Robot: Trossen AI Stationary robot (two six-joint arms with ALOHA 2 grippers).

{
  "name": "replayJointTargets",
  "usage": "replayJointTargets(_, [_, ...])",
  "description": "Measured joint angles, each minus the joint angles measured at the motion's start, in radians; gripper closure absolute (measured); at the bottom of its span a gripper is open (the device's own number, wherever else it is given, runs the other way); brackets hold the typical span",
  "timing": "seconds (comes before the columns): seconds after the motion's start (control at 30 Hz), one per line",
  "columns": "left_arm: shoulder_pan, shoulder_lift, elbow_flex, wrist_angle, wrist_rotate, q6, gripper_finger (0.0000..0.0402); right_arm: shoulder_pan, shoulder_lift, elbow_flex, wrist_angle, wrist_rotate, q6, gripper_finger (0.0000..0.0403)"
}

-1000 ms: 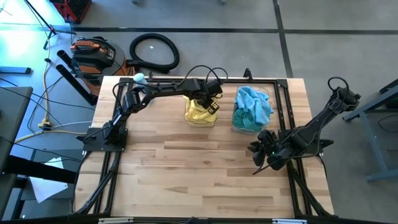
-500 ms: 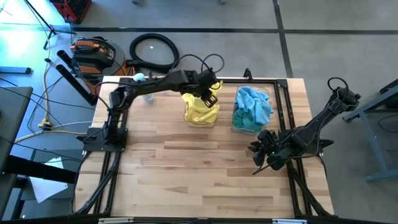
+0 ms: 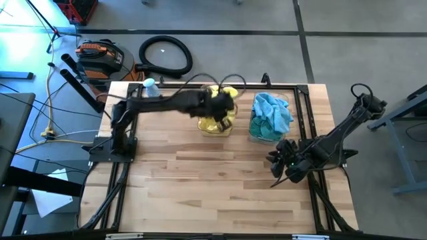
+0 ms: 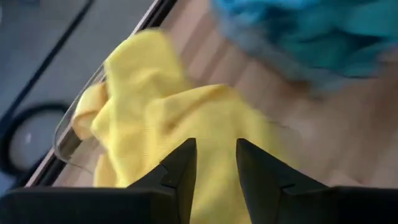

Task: Sort microfiber towel by color & place in baskets
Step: Return to Home Position

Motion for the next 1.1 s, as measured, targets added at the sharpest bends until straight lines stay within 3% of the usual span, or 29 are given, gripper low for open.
replayJointTargets(0.13, [-0.123,-0.057,0.000,-0.007,-0.119,0.045,0.0327,0.000,0.041,-0.001,-0.002,0.027,-0.024,0.0284])
replayJointTargets(0.27, [-0.215,-0.142,-0.088,-0.007,-0.137,0.097,0.0378,-0.002,0.076,-0.001,-0.003,0.038,-0.026,0.0284])
replayJointTargets(0.43, [-0.276,-0.330,-0.373,0.118,-0.161,0.069,0.0393,-0.002,0.082,-0.001,0.035,0.037,-0.022,0.0284])
replayJointTargets(0.57, [-0.311,-0.525,-0.692,0.353,-0.146,0.055,0.0400,-0.002,0.081,-0.001,0.074,0.041,-0.054,0.0284])
replayJointTargets(0.87, [-0.299,-0.996,-1.337,0.976,0.097,0.229,0.0401,-0.002,0.081,-0.001,0.091,0.074,-0.071,0.0284])
replayJointTargets(1.0, [-0.248,-1.160,-1.544,1.190,0.271,0.321,0.0401,-0.002,0.081,-0.001,0.092,0.105,-0.071,0.0284])
replayJointTargets(1.1, [-0.203,-1.264,-1.654,1.262,0.343,0.323,0.0401,-0.003,0.081,-0.001,0.092,0.131,-0.070,0.0284])
